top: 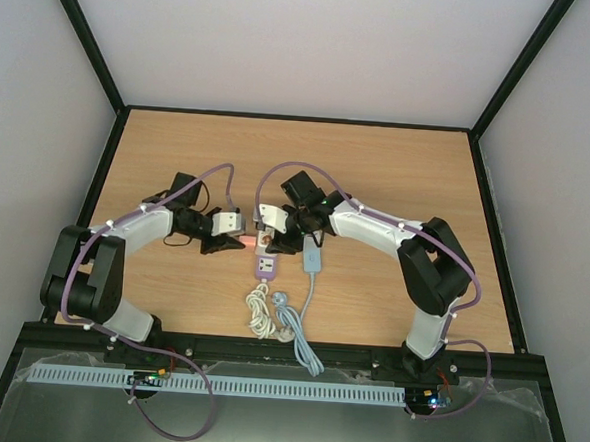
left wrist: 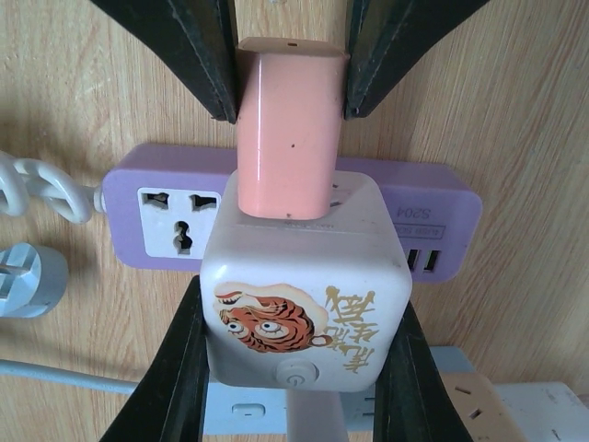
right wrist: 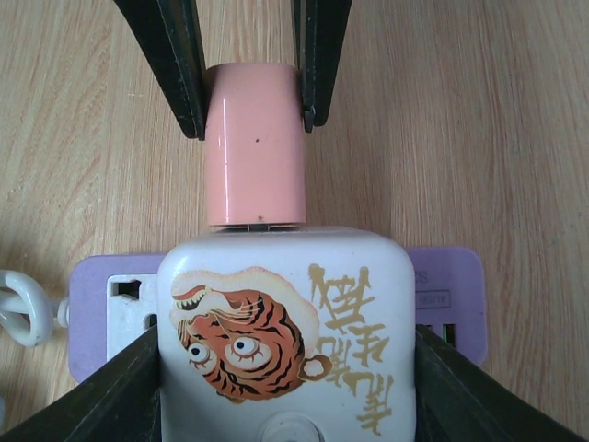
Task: Pull the plug off the socket
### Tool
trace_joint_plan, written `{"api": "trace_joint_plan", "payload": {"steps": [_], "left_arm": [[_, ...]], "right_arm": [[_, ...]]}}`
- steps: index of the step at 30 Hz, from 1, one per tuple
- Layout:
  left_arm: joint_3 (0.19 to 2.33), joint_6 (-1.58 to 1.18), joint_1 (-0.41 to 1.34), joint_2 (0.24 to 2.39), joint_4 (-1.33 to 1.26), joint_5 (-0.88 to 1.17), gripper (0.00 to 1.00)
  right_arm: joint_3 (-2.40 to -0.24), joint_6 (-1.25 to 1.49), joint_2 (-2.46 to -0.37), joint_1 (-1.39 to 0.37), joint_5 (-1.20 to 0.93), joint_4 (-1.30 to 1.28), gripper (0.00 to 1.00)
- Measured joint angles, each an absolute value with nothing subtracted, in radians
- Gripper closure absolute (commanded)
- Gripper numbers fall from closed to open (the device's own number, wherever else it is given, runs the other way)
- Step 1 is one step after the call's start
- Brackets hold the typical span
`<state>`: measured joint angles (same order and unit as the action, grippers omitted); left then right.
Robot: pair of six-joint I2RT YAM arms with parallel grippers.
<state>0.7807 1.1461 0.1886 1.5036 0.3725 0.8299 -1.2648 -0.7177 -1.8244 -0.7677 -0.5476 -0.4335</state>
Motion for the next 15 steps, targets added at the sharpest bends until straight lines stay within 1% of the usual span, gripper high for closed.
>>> {"api": "trace_joint_plan", "payload": {"steps": [3, 8, 15], "left_arm": [[0.786, 1.158, 0.181, 1.507, 0.393, 0.840, 0.89], [0.786, 1.114, 0.237, 1.504, 0.363, 0.811, 0.90], [0.792, 1.147, 0.163, 1.517, 0.415, 0.869, 0.89]], "right_arm": [[-1.265, -0.718, -1.826, -0.773, -0.546, -0.426, 0.93], [-1.265, -0.719, -1.823, -0.769, -0.550, -0.446, 0.93], [-1.264, -0.718, -1.826, -0.774, -0.553, -0.425, 0.93]]}}
